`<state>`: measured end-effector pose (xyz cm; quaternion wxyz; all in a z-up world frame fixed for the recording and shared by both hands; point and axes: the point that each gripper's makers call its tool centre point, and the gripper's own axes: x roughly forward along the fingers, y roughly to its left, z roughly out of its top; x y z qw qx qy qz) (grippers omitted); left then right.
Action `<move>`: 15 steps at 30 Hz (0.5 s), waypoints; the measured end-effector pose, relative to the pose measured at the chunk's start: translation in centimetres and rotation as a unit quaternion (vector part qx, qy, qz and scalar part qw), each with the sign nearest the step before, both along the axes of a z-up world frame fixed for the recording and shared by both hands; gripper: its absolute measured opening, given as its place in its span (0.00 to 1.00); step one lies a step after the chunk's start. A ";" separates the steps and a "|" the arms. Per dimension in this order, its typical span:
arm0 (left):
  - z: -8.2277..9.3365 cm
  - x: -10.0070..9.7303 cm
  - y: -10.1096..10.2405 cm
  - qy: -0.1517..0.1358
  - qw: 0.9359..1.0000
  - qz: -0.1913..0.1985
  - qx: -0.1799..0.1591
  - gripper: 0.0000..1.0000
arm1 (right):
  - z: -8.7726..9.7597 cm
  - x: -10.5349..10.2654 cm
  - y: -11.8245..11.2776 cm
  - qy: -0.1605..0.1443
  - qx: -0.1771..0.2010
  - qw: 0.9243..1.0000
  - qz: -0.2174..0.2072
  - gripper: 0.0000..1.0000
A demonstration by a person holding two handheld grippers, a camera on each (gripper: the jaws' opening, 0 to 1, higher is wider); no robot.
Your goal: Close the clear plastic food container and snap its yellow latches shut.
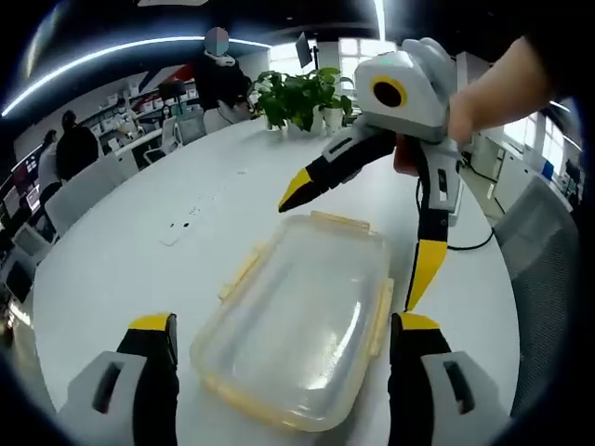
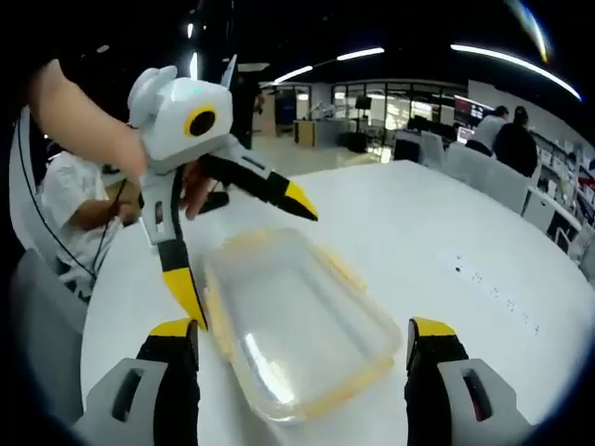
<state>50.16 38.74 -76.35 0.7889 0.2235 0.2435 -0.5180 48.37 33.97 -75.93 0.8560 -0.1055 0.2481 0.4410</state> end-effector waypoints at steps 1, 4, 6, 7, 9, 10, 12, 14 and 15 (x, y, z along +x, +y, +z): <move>0.1 0.0 0.1 0.000 1.000 0.006 -0.009 0.96 | 0.1 0.0 -0.1 0.002 0.006 1.000 -0.007 0.94; 0.2 0.0 0.4 0.009 0.999 0.027 -0.029 0.96 | 0.2 -0.2 -0.3 0.005 0.019 1.000 -0.021 0.93; 0.4 -0.2 0.6 0.014 0.998 0.037 -0.041 0.95 | 0.5 -0.3 -0.4 0.004 0.025 0.999 -0.029 0.93; 0.4 -0.3 0.6 0.015 0.998 0.041 -0.046 0.96 | 0.6 -0.3 -0.4 0.002 0.028 0.999 -0.033 0.93; 0.5 -0.4 0.7 0.014 0.997 0.051 -0.057 0.96 | 0.8 -0.4 -0.5 0.000 0.033 0.999 -0.039 0.93; 0.6 -0.5 0.8 0.013 0.996 0.056 -0.061 0.96 | 0.9 -0.4 -0.6 -0.004 0.034 0.999 -0.042 0.93; 0.7 -0.5 0.9 0.017 0.996 0.063 -0.067 0.95 | 1.2 -0.4 -0.7 -0.009 0.036 0.998 -0.048 0.93; 0.8 -0.6 1.1 0.018 0.995 0.071 -0.074 0.95 | 1.6 -0.4 -0.9 -0.007 0.048 0.997 -0.058 0.92; 0.9 -0.6 1.1 0.024 0.994 0.076 -0.081 0.95 | 1.8 -0.5 -1.0 -0.008 0.050 0.997 -0.064 0.92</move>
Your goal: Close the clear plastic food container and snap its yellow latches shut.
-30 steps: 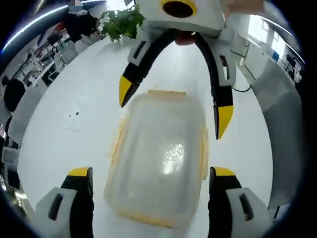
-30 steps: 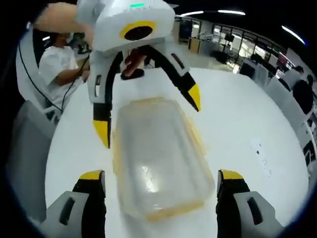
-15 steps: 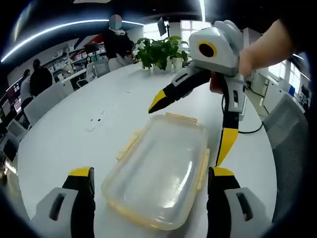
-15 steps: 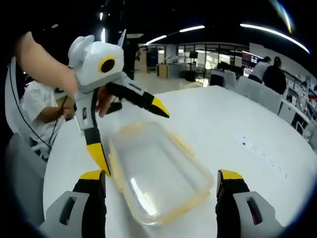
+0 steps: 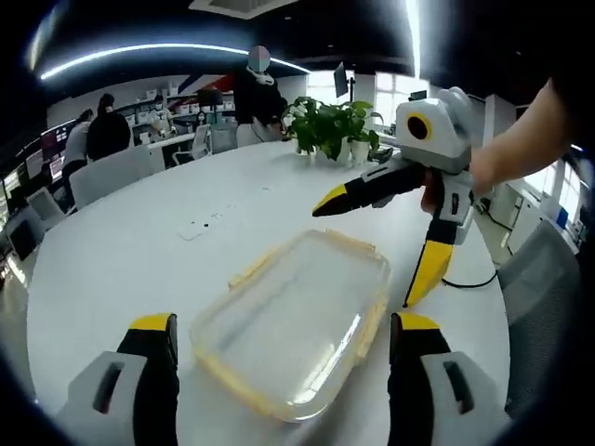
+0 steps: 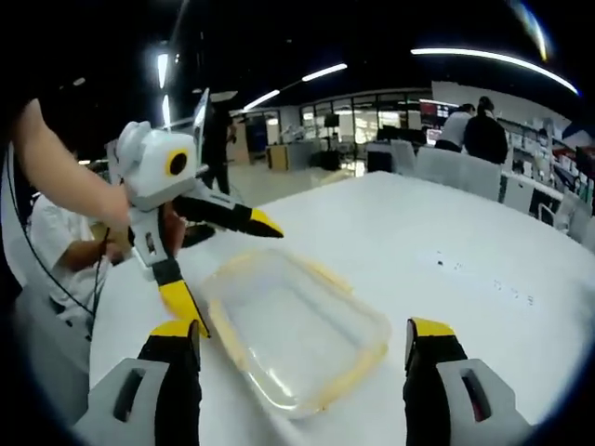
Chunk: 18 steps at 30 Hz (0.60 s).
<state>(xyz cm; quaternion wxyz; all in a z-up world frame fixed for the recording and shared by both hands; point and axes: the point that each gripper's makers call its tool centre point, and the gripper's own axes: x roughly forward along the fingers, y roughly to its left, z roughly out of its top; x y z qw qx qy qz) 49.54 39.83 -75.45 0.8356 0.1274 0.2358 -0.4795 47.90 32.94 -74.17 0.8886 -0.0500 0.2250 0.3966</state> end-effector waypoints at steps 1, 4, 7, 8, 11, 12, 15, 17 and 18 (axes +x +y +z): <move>0.0 -0.2 0.1 0.006 1.000 0.003 -0.004 0.95 | 0.1 0.0 -0.1 -0.001 0.003 1.000 -0.004 0.92; -0.3 -0.5 0.5 0.004 1.000 0.010 -0.005 0.95 | 0.3 -0.4 -0.5 -0.003 0.012 1.000 -0.018 0.92; -0.3 -1.0 0.7 0.006 1.000 0.017 -0.008 0.94 | 0.4 -0.8 -0.6 -0.004 0.018 0.999 -0.026 0.92; -0.3 -1.2 1.0 0.005 1.000 0.020 -0.004 0.94 | 0.4 -1.0 -0.7 -0.005 0.018 0.999 -0.030 0.92; 0.1 -1.1 1.5 0.005 0.999 0.040 -0.018 0.94 | 0.4 -1.3 -1.1 -0.004 0.019 0.999 -0.036 0.92; 0.1 -0.9 1.7 0.006 0.999 0.048 -0.021 0.93 | 0.5 -1.4 -1.2 -0.004 0.020 0.999 -0.039 0.92; 0.3 -1.1 2.0 0.006 0.998 0.054 -0.023 0.93 | 0.5 -1.8 -1.5 -0.003 0.018 0.999 -0.043 0.92; 0.4 -1.3 2.1 0.005 0.998 0.056 -0.023 0.92 | 0.7 -1.9 -1.8 -0.005 0.016 0.999 -0.049 0.91; 0.5 -1.2 2.2 0.006 0.998 0.059 -0.024 0.92 | 0.7 -1.9 -1.9 -0.005 0.017 0.998 -0.052 0.91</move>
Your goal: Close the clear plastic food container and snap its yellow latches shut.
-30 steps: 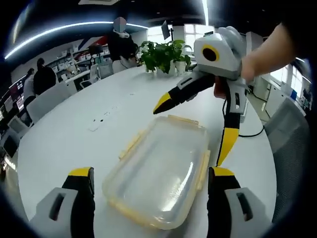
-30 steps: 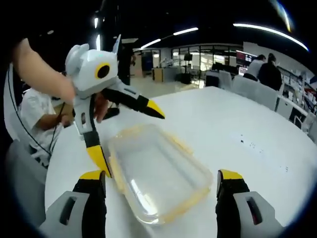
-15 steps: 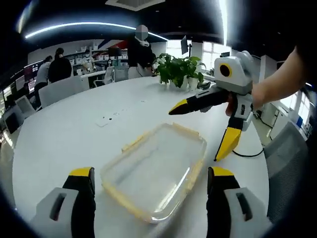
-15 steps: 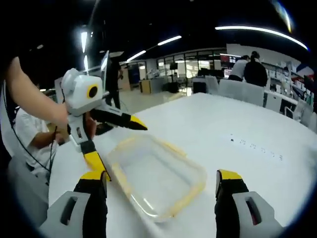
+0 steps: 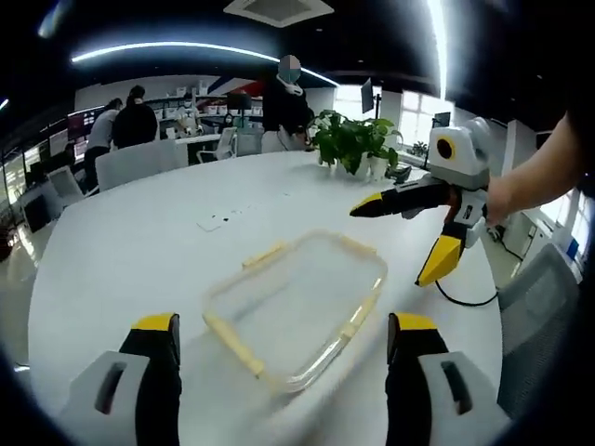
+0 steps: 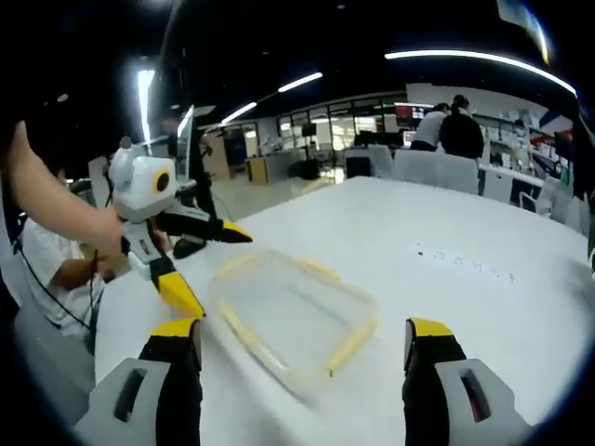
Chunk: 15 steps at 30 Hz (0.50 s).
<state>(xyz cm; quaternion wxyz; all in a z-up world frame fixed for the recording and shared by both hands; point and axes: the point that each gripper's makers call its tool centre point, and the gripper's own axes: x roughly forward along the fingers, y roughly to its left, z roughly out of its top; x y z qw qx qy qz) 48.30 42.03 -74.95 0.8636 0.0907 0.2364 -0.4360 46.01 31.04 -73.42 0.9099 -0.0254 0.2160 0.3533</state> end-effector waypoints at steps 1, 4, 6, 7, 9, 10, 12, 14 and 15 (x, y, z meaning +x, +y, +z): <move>0.1 -0.1 0.1 -0.001 1.000 0.003 -0.001 0.92 | 0.1 0.0 -0.2 -0.001 0.002 1.000 -0.004 0.91; 0.1 -0.5 0.2 0.000 1.000 0.007 -0.003 0.92 | 0.3 -0.2 -0.4 -0.002 0.002 1.000 -0.008 0.91; 0.2 -0.6 0.4 0.001 1.000 0.011 -0.004 0.91 | 0.6 -0.4 -0.6 -0.003 0.002 1.000 -0.010 0.91; 0.3 -0.6 0.5 0.001 1.000 0.013 -0.006 0.91 | 0.6 -0.4 -0.6 -0.003 0.002 1.000 -0.011 0.90; 0.6 -1.0 0.7 0.005 1.000 0.021 -0.016 0.90 | 1.0 -0.7 -0.9 -0.007 0.004 1.000 -0.016 0.90; 0.7 -1.1 0.8 0.006 1.000 0.022 -0.019 0.90 | 1.1 -0.7 -1.1 -0.006 0.004 1.000 -0.018 0.89; 0.8 -1.5 1.1 0.005 0.999 0.026 -0.020 0.89 | 1.2 -1.0 -1.4 -0.005 0.005 1.000 -0.024 0.89; 0.9 -1.9 1.3 0.006 0.999 0.032 -0.026 0.89 | 1.5 -1.4 -1.5 -0.005 0.005 1.000 -0.025 0.89; 0.9 -2.1 1.4 0.009 0.999 0.035 -0.029 0.89 | 1.6 -1.6 -1.6 -0.006 0.005 1.000 -0.026 0.89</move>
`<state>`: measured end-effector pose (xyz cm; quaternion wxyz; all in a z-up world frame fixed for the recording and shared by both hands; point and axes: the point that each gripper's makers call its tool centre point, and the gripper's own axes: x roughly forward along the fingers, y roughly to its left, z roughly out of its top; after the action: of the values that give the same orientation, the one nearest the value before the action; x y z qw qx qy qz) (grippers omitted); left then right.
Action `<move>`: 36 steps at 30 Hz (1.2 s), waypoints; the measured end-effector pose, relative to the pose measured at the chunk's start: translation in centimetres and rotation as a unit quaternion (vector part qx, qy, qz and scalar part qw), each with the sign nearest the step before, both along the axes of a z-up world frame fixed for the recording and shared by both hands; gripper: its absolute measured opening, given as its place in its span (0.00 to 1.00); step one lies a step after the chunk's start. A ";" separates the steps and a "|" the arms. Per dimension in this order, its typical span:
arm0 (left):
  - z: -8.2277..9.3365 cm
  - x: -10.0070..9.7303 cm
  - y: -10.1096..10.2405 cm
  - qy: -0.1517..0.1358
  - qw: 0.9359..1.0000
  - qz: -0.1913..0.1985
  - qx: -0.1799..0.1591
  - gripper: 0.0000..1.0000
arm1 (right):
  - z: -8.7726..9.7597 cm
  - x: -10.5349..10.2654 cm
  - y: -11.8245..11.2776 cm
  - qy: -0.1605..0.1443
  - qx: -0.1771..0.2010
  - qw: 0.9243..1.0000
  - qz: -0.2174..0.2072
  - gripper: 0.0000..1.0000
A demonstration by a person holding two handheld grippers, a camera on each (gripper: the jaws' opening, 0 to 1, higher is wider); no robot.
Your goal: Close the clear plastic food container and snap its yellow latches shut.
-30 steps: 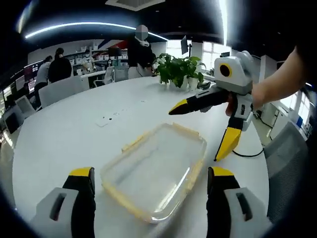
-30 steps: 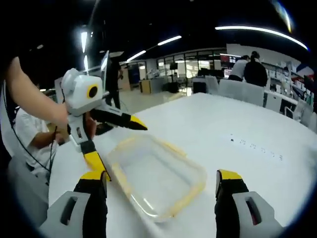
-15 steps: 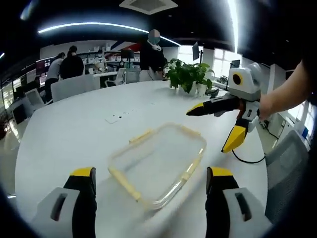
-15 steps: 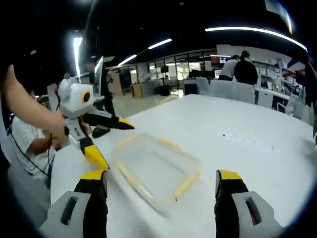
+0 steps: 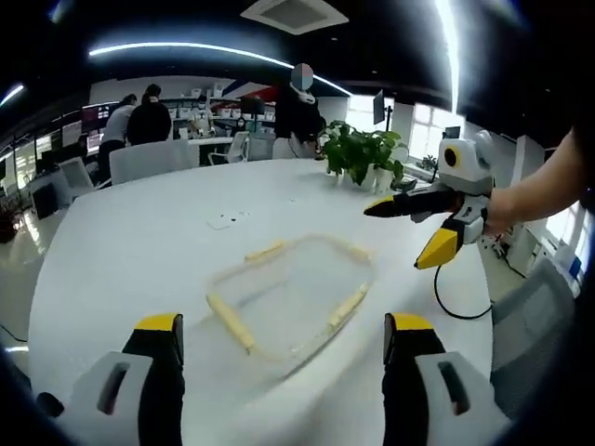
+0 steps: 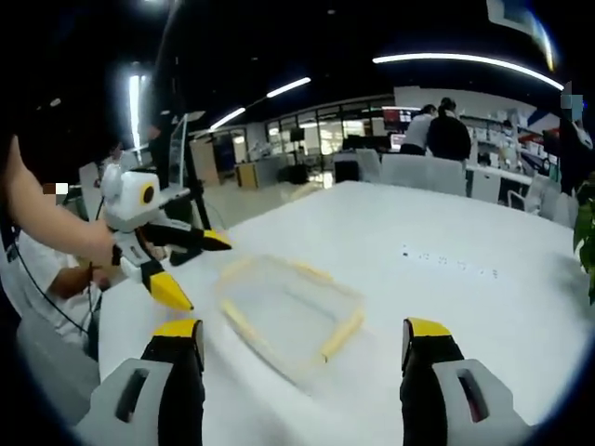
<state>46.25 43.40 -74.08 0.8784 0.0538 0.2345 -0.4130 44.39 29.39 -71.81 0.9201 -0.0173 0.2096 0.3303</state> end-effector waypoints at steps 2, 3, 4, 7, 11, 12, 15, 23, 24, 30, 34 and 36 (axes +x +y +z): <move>0.0 -0.3 0.2 0.003 1.000 0.004 -0.004 0.89 | 0.3 -0.4 -0.2 -0.002 0.002 1.000 -0.003 0.88; -0.1 -0.5 0.2 0.004 1.000 0.006 -0.005 0.88 | 0.4 -0.5 -0.3 -0.003 0.001 1.000 -0.004 0.88; -0.1 -0.6 0.3 0.006 1.000 0.008 -0.005 0.88 | 0.5 -0.7 -0.5 -0.003 0.001 1.000 -0.007 0.88; 0.1 -0.9 0.6 0.009 1.000 0.016 -0.014 0.88 | 0.7 -1.2 -0.9 -0.002 0.004 1.000 -0.016 0.87; 0.5 -1.2 0.7 0.008 1.000 0.021 -0.021 0.88 | 1.0 -1.8 -1.3 -0.003 0.009 1.000 -0.024 0.87; 0.7 -1.3 0.8 0.007 0.999 0.023 -0.023 0.88 | 1.0 -2.0 -1.4 -0.003 0.011 1.000 -0.025 0.87; 0.6 -1.6 1.3 0.009 0.999 0.025 -0.023 0.88 | 1.2 -2.5 -1.9 -0.006 0.010 0.999 -0.035 0.87; 1.5 -2.5 2.6 0.008 0.998 0.041 -0.043 0.88 | 1.6 -4.3 -3.1 -0.005 0.026 0.998 -0.061 0.86; 1.5 -2.7 2.7 0.008 0.998 0.042 -0.044 0.88 | 1.5 -4.5 -3.3 -0.005 0.025 0.998 -0.063 0.85; 1.1 -3.9 3.4 0.011 0.998 0.046 -0.042 0.88 | 1.2 -5.9 -4.2 0.002 0.029 0.997 -0.076 0.85; 0.5 -4.7 4.0 0.017 0.998 0.050 -0.047 0.88 | 1.2 -6.8 -5.1 0.002 0.037 0.995 -0.091 0.85; 0.2 -5.1 4.1 0.022 0.997 0.051 -0.046 0.88 | 1.2 -7.2 -5.6 0.004 0.043 0.994 -0.101 0.85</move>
<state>41.11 47.55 -73.85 0.8945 -0.0076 0.2367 -0.3791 37.20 23.79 -70.56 0.9476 0.0454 0.1997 0.2450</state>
